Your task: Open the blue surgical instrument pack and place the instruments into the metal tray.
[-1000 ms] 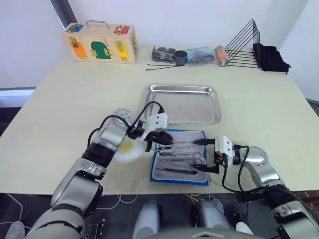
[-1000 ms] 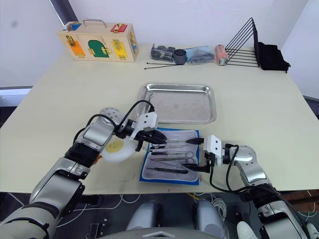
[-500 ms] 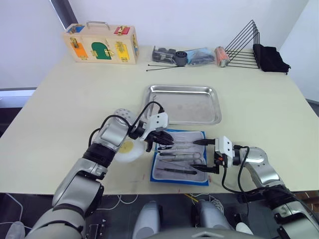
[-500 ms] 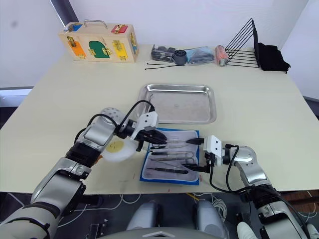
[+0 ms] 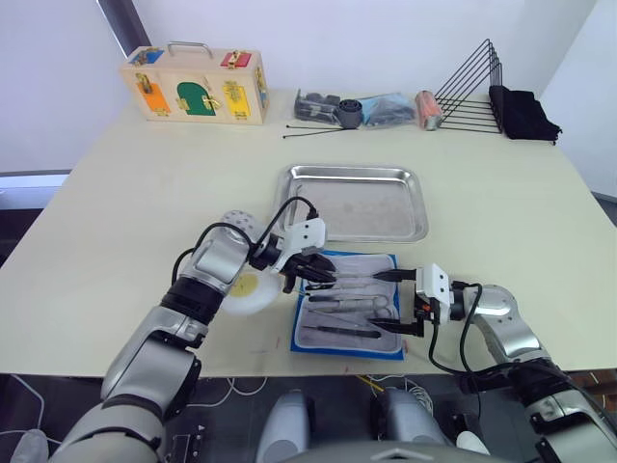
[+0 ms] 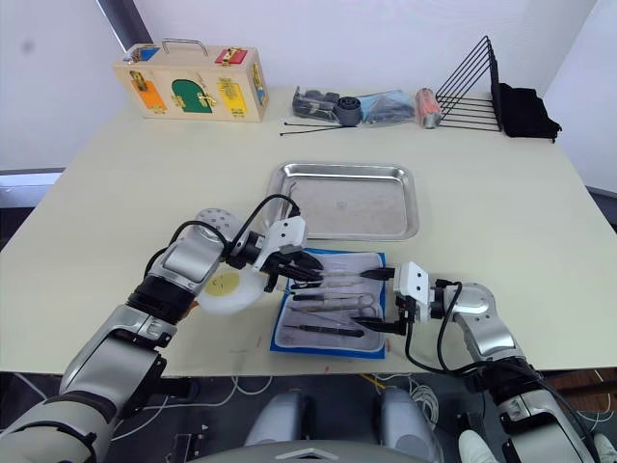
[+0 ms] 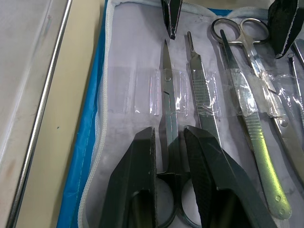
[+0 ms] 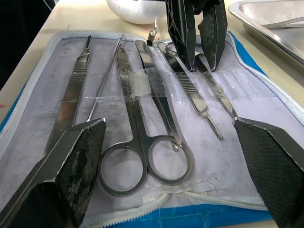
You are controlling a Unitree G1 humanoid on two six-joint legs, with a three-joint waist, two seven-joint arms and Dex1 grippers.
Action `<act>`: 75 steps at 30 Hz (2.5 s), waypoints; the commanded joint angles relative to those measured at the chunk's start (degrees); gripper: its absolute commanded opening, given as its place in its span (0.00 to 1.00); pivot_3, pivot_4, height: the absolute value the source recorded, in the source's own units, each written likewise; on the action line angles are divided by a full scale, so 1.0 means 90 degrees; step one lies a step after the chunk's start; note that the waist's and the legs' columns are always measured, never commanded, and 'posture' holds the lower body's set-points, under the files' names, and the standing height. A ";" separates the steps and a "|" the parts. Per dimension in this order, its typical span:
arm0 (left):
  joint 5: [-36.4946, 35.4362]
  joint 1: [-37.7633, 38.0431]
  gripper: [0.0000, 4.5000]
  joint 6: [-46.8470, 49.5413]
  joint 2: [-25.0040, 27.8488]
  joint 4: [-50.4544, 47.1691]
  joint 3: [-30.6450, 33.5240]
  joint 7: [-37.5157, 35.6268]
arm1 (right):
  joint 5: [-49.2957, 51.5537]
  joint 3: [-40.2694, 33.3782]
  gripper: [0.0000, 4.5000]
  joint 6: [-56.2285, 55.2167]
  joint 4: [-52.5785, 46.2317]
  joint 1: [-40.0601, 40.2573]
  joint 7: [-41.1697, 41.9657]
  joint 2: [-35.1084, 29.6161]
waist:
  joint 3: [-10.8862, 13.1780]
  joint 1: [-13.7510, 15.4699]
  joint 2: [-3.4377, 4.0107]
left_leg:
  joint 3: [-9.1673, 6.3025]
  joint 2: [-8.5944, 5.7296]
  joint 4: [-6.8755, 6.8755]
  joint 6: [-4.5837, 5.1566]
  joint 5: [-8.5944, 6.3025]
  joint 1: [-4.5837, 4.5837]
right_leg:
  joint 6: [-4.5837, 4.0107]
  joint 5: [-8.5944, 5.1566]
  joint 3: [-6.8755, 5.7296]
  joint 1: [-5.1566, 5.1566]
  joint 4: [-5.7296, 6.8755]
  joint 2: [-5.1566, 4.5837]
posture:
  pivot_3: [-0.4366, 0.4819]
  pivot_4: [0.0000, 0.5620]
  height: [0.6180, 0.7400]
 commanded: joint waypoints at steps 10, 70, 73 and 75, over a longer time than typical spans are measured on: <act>0.0570 -0.0067 0.00 -0.0145 0.0093 0.0020 -0.0430 -0.0131 | -0.0369 0.0393 1.00 0.0257 0.0484 0.0312 0.0045 0.0117 | -0.0003 -0.0006 0.0001 | 0.0003 0.0003 -0.0002 0.0001 0.0000 0.0002 | -0.0001 -0.0001 0.0004 0.0000 0.0000 0.0004 | 0.48 0.27 1.00; 0.1126 -0.1830 0.00 0.1985 0.0527 -0.0600 -0.1569 -0.1347 | -0.0594 0.0472 1.00 0.0193 0.0759 0.0178 0.0043 0.0267 | 0.0011 -0.0134 0.0009 | 0.0000 0.0032 -0.0003 0.0002 -0.0001 0.0000 | -0.0006 -0.0003 0.0013 -0.0005 0.0000 0.0040 | 0.48 0.27 1.00; 0.1128 -0.1862 0.00 0.1978 0.0565 -0.0603 -0.1577 -0.1404 | -0.0606 0.0469 1.00 0.0193 0.0763 0.0179 0.0049 0.0274 | 0.0011 -0.0135 0.0010 | 0.0000 0.0032 -0.0003 0.0002 -0.0001 0.0000 | -0.0006 -0.0004 0.0013 -0.0005 0.0000 0.0040 | 0.48 0.27 1.00; 0.1126 -0.1882 0.00 0.1964 0.0591 -0.0591 -0.1585 -0.1424 | -0.0613 0.0468 1.00 0.0197 0.0764 0.0182 0.0052 0.0272 | 0.0012 -0.0137 0.0010 | 0.0000 0.0033 -0.0003 0.0002 -0.0001 0.0000 | -0.0006 -0.0004 0.0013 -0.0005 0.0000 0.0041 | 0.48 0.27 1.00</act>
